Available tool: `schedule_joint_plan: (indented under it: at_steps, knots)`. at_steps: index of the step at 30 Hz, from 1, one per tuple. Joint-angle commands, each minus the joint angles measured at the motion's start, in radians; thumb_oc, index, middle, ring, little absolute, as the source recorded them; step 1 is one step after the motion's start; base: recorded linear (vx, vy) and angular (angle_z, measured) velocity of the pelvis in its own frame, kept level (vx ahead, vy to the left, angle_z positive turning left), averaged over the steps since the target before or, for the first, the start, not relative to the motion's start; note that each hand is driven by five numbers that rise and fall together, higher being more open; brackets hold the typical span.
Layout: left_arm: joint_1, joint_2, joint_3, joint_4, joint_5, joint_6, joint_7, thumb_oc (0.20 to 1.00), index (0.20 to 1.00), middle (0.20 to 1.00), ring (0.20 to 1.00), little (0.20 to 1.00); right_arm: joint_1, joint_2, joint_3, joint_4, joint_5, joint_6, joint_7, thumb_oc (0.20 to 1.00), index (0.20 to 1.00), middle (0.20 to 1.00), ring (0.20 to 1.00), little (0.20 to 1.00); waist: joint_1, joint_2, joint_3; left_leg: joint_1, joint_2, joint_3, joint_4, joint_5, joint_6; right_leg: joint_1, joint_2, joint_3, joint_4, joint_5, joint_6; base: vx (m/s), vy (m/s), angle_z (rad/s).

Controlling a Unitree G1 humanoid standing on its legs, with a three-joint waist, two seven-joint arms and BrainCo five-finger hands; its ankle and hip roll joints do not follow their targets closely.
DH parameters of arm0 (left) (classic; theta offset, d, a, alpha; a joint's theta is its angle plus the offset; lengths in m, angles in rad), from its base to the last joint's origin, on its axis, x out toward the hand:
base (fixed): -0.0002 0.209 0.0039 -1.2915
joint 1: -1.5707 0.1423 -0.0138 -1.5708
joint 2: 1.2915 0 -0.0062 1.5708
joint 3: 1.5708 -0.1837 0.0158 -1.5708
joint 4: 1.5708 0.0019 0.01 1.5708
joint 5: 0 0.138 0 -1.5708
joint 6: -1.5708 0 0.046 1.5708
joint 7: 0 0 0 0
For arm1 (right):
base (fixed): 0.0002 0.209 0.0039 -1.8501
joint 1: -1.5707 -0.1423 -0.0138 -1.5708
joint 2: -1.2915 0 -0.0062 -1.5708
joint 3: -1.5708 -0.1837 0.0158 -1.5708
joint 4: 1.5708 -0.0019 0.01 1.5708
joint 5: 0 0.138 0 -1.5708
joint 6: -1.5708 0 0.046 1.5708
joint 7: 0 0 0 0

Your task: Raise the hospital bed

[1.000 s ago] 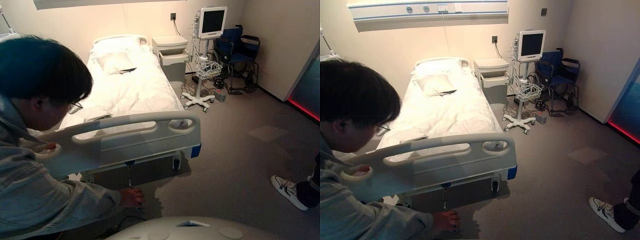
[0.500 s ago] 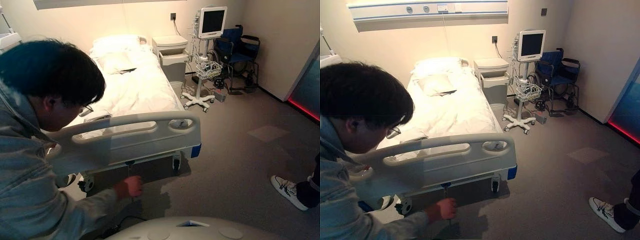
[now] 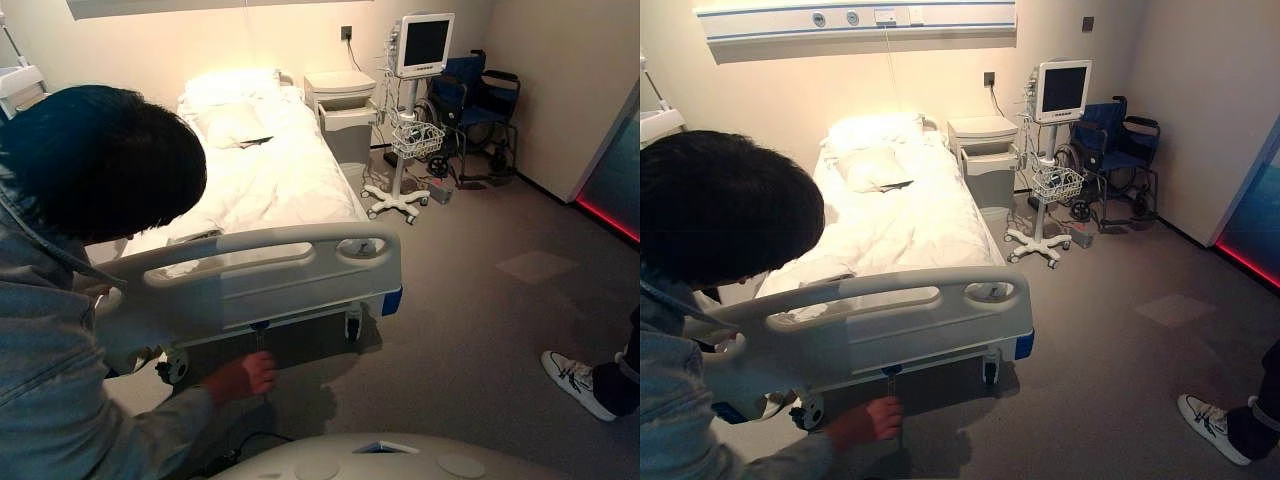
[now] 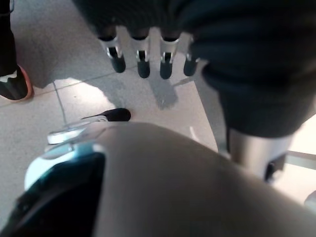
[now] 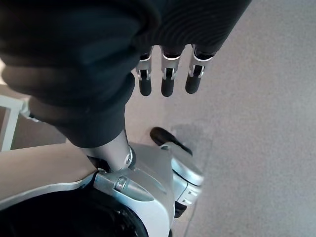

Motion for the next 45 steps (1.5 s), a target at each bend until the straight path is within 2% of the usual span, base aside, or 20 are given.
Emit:
schedule_joint_plan:
  at_steps: [1,45]
  knots:
    - [-0.043,-0.001,0.048,0.058,0.022,-0.004,-0.014,1.000,1.000,1.000,1.000,1.000,-0.073,0.017,0.009,0.037,-0.006,-0.013,0.011,1.000,1.000,1.000,1.000,1.000,0.031,-0.030,0.052,0.006,-0.075,-0.007,0.054,-0.045,0.051,0.071,-0.010,-0.004,0.070,-0.099,0.052,0.00,0.000,0.00]
    - [-0.036,0.007,0.059,0.071,0.029,0.005,-0.015,1.000,1.000,1.000,1.000,1.000,-0.072,0.013,0.010,0.038,-0.011,-0.008,0.017,1.000,1.000,1.000,1.000,1.000,0.034,-0.027,0.051,0.008,-0.075,-0.009,0.054,-0.045,0.051,0.079,-0.010,-0.005,0.067,-0.099,0.050,0.00,0.000,0.00]
